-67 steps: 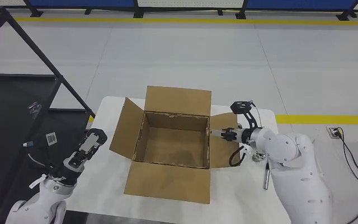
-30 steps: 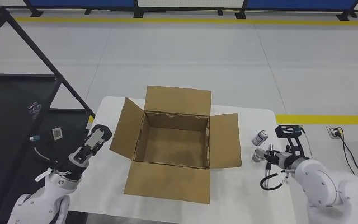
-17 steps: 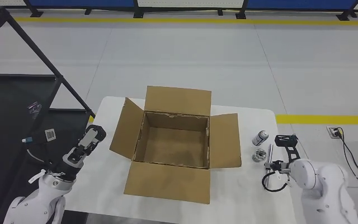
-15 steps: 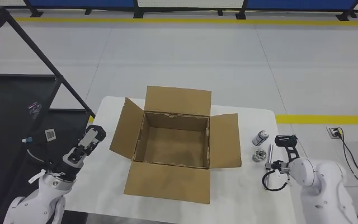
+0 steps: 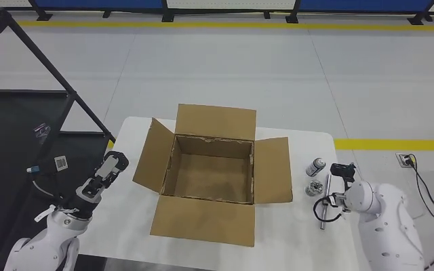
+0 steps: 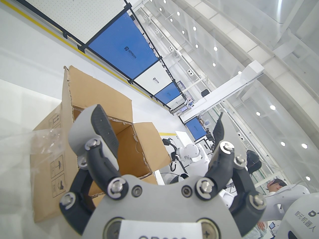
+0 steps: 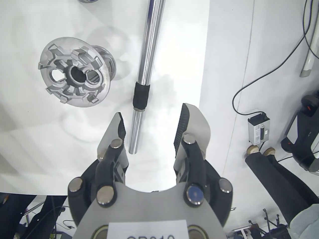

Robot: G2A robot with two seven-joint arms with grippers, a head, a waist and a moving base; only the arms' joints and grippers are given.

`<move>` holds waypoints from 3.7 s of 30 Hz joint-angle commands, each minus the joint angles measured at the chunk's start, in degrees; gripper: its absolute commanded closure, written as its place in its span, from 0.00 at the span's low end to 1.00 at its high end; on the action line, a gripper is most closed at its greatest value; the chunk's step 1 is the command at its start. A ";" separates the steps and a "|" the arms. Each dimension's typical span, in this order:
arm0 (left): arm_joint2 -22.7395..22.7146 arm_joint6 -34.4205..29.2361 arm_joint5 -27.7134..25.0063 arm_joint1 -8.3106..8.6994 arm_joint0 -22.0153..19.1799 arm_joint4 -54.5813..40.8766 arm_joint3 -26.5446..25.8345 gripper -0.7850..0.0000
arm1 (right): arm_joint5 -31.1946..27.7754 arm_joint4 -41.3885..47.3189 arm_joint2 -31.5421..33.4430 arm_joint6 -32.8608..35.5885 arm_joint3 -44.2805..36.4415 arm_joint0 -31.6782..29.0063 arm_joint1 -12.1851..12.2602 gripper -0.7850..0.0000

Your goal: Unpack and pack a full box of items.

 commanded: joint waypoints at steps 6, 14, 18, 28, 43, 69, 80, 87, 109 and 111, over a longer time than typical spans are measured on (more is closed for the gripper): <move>0.00 0.00 0.00 0.00 0.00 0.00 0.00 0.00 | 3.31 0.80 -1.05 -1.21 4.01 2.09 -0.10 0.51; 0.00 0.00 0.00 0.00 0.00 0.00 0.00 0.00 | 5.81 3.77 -0.81 -2.39 6.76 3.25 -0.09 0.52; 0.00 0.00 0.00 0.00 0.00 0.00 0.00 0.00 | 6.07 5.02 -0.82 -3.05 7.74 3.55 -0.03 0.53; 0.00 0.00 0.00 0.00 0.00 0.00 0.00 0.00 | 7.72 6.07 -1.58 -4.65 10.92 5.15 0.13 0.62; 0.00 0.00 0.00 0.00 0.00 0.00 0.00 0.00 | 9.59 7.06 -3.16 -6.97 15.62 7.55 0.30 0.71; 0.00 0.00 0.00 0.00 0.00 0.00 0.00 0.00 | 11.42 7.93 -2.94 -7.89 13.52 8.14 1.24 1.00; 0.00 0.00 0.00 0.00 0.00 0.00 0.00 0.00 | 14.53 13.99 4.77 -8.91 -14.73 2.94 2.38 1.00; -0.55 2.25 0.38 -0.18 1.63 0.38 -1.03 0.00 | 14.95 20.45 -0.55 -13.47 -29.46 1.67 1.66 1.00; -1.86 3.39 -0.29 -0.27 3.70 0.93 -1.99 0.00 | 16.74 27.61 -16.07 -23.39 -31.94 4.94 -0.29 1.00; -1.86 3.39 -0.29 -0.27 3.70 0.93 -1.99 0.00 | 16.74 27.61 -16.07 -23.39 -31.94 4.94 -0.29 1.00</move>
